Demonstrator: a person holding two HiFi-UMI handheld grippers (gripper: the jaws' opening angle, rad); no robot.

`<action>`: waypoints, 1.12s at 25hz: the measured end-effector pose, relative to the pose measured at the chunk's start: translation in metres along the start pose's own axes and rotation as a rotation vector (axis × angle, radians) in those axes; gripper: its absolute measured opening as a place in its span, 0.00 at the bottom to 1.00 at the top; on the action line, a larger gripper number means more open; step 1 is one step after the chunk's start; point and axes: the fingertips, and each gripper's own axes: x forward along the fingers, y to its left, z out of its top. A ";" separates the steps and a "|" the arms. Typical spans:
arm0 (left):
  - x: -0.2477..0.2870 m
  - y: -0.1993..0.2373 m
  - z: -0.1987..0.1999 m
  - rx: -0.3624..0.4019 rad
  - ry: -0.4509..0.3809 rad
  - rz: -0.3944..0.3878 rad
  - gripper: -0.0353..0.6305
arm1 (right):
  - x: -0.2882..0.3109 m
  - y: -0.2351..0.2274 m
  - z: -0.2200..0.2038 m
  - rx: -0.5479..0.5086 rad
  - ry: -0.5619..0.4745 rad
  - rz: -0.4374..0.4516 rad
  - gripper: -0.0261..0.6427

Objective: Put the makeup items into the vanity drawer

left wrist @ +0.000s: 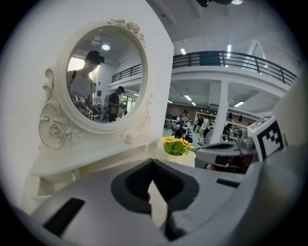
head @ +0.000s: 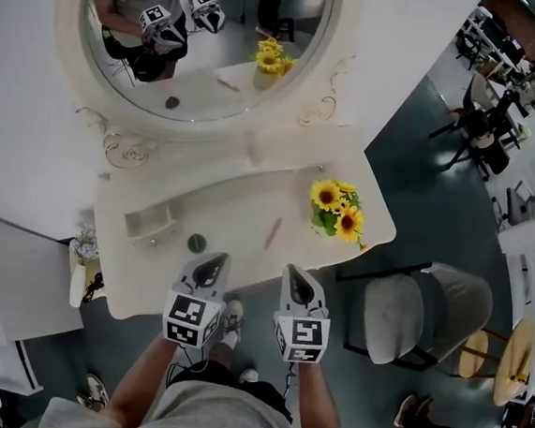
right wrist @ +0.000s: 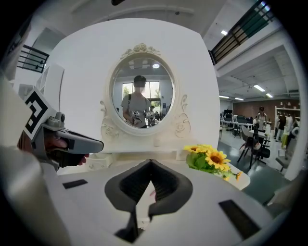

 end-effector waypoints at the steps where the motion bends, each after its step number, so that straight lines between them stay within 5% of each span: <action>1: 0.007 0.004 -0.003 -0.003 0.011 -0.003 0.05 | 0.008 -0.001 -0.004 0.003 0.013 0.001 0.06; 21: 0.082 0.053 -0.061 -0.080 0.177 -0.008 0.05 | 0.121 -0.014 -0.102 0.119 0.295 -0.007 0.07; 23: 0.084 0.056 -0.063 -0.086 0.182 -0.012 0.05 | 0.130 -0.014 -0.109 0.140 0.321 0.003 0.24; 28: 0.089 0.060 -0.070 -0.092 0.201 -0.020 0.05 | 0.148 -0.015 -0.125 0.149 0.387 -0.018 0.31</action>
